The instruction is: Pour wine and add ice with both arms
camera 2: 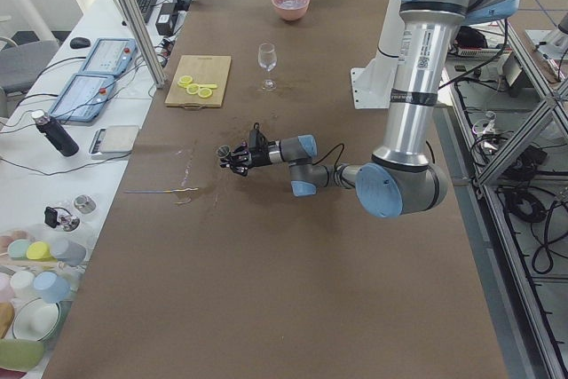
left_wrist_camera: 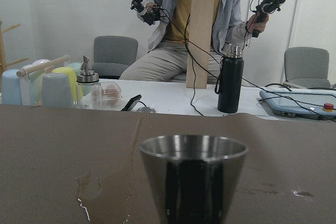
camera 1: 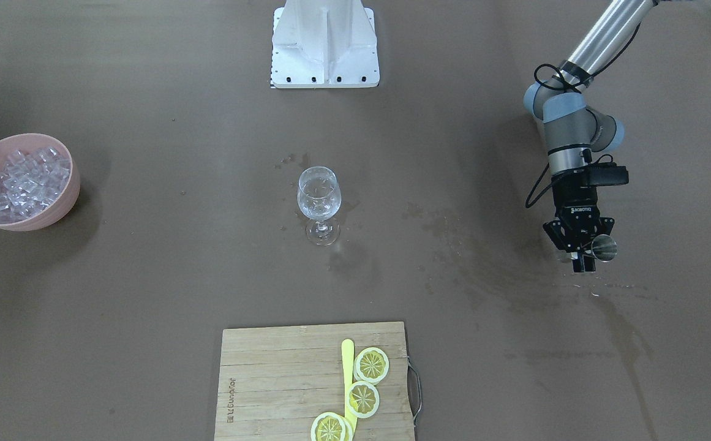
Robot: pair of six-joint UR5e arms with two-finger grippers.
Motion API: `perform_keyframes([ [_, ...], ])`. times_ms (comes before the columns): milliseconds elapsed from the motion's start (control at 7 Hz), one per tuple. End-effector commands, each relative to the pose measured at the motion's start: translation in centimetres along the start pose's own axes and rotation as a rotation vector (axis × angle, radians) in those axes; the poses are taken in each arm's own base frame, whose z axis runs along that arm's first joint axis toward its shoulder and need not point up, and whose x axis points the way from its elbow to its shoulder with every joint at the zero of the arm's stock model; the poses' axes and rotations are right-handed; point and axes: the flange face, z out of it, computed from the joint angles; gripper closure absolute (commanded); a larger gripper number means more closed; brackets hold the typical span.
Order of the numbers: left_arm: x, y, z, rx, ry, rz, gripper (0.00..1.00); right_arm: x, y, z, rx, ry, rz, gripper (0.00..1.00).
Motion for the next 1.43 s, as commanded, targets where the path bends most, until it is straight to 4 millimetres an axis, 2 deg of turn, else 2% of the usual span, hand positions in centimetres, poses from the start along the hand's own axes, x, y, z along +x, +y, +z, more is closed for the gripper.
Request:
perform_keyframes([
  [0,0.73,-0.40,-0.21,-0.002,0.019,0.056,1.00,-0.06,-0.06,-0.02,0.000,0.000,-0.001,0.00],
  [429,1.17,-0.69,-0.32,-0.002,0.028,0.084,1.00,-0.01,-0.07,0.03,-0.001,0.000,0.000,0.00],
  [714,1.11,-0.67,-0.30,0.000,0.025,0.085,0.93,-0.01,-0.07,0.03,-0.001,0.000,0.000,0.00],
  [1286,1.08,-0.51,-0.26,0.000,0.023,0.086,0.93,-0.07,-0.06,-0.02,0.000,-0.001,0.000,0.00],
])
